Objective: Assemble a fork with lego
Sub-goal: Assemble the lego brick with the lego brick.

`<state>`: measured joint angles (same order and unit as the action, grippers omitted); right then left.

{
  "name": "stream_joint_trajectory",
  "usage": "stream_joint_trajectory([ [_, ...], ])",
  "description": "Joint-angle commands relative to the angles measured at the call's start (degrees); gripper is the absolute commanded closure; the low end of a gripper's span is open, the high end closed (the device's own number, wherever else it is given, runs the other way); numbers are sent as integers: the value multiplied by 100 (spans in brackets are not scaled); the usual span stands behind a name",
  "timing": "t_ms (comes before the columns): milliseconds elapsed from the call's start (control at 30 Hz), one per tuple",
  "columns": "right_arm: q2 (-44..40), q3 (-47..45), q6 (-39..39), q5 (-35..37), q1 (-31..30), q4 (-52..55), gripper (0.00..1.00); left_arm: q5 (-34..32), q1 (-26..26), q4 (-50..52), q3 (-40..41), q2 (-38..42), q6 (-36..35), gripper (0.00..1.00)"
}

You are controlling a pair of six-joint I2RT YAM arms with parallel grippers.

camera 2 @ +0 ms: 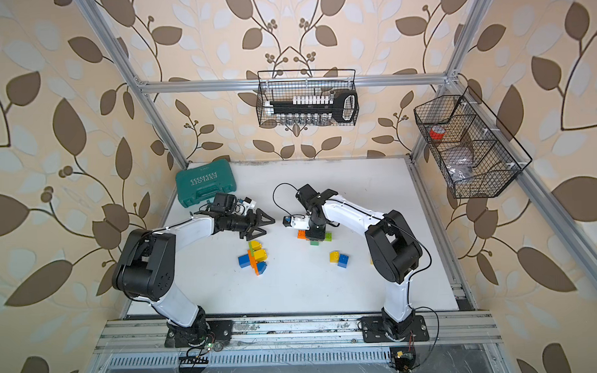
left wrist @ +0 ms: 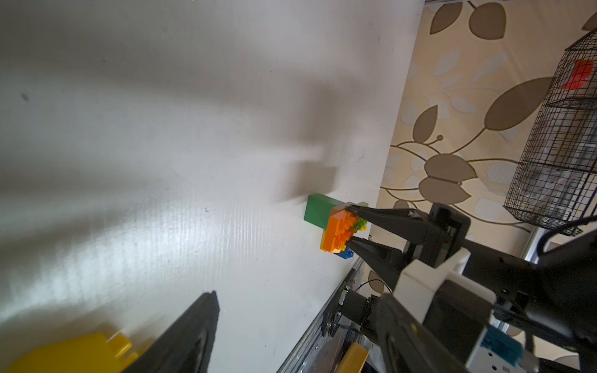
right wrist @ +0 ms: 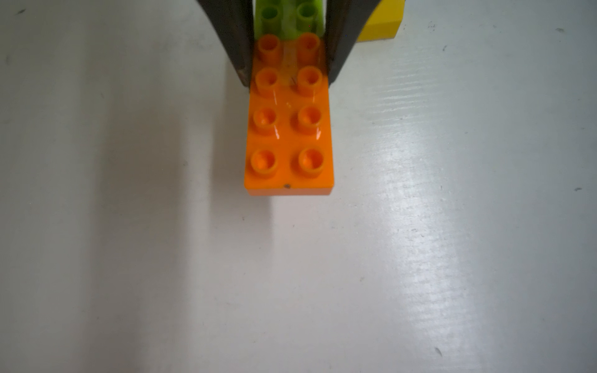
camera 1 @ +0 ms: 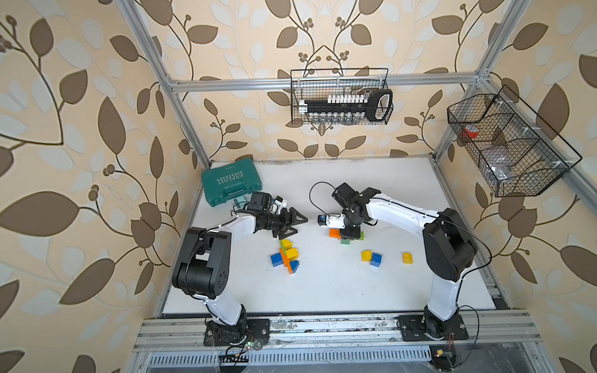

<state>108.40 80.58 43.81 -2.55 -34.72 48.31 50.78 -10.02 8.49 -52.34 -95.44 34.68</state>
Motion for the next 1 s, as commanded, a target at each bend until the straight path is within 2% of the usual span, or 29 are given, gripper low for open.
stream_joint_trajectory([
  [0,613,-494,-158,197,-34,618,83,116,70,97,-203,1,-120,21],
  [333,929,-99,-329,-85,-28,990,83,89,174,296,-247,167,-239,21],
  [733,81,143,-61,-185,-34,265,85,46,183,284,-235,134,-246,21],
  [967,278,787,110,-317,-34,863,84,-16,185,346,-252,153,-280,21],
])
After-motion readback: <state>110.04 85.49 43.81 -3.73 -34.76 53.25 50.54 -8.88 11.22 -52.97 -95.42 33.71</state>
